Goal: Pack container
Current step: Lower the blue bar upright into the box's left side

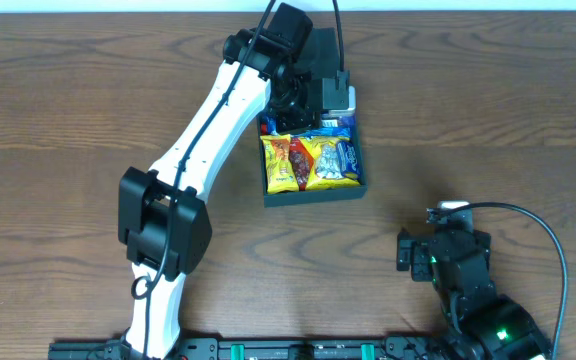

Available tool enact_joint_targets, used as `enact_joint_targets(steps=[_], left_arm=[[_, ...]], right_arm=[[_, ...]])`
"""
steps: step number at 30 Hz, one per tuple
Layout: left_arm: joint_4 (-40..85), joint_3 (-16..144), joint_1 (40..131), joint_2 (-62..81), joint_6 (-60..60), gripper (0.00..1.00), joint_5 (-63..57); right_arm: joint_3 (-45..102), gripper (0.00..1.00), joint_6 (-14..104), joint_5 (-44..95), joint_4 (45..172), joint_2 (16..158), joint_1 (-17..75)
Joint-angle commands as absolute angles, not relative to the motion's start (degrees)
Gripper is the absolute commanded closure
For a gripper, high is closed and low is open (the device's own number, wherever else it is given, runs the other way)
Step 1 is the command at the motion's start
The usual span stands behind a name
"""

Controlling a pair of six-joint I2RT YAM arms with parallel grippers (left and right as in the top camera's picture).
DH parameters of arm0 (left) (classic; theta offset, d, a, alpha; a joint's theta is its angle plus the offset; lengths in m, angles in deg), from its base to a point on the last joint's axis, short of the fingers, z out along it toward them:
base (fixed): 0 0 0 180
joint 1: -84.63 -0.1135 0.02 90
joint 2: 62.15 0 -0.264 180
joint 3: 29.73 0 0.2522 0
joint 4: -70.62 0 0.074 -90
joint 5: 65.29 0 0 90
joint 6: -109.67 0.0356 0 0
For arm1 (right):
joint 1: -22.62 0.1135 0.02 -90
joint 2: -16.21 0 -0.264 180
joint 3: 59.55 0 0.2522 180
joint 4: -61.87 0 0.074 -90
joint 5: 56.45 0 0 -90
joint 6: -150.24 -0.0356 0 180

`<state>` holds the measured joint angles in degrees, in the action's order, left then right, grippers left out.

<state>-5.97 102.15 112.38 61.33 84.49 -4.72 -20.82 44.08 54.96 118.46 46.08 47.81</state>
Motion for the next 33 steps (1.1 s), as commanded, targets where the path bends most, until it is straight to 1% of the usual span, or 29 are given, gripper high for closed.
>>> enact_joint_targets(steps=[1, 11, 24, 29, 33], left_arm=[[-5.6, 103.25, 112.84, 64.72, 85.19, 0.94, -6.52], [-2.97, 103.25, 113.91, 67.91, 81.76, 0.94, -7.52], [-4.79, 103.22, 113.93, 70.27, 80.07, 0.94, -5.23], [-3.54, 103.22, 113.93, 71.89, 79.88, 0.94, -5.1], [-1.07, 103.22, 113.91, 72.35, 77.01, 0.94, -4.24]], right_arm=[[-21.12, 0.01, 43.12, 55.61, 118.57, 45.84, 47.36], [-21.12, 0.01, 43.12, 55.61, 118.57, 45.84, 47.36], [-21.12, 0.01, 43.12, 55.61, 118.57, 45.84, 47.36], [-21.12, 0.01, 43.12, 55.61, 118.57, 45.84, 47.36], [-21.12, 0.01, 43.12, 55.61, 118.57, 45.84, 47.36]])
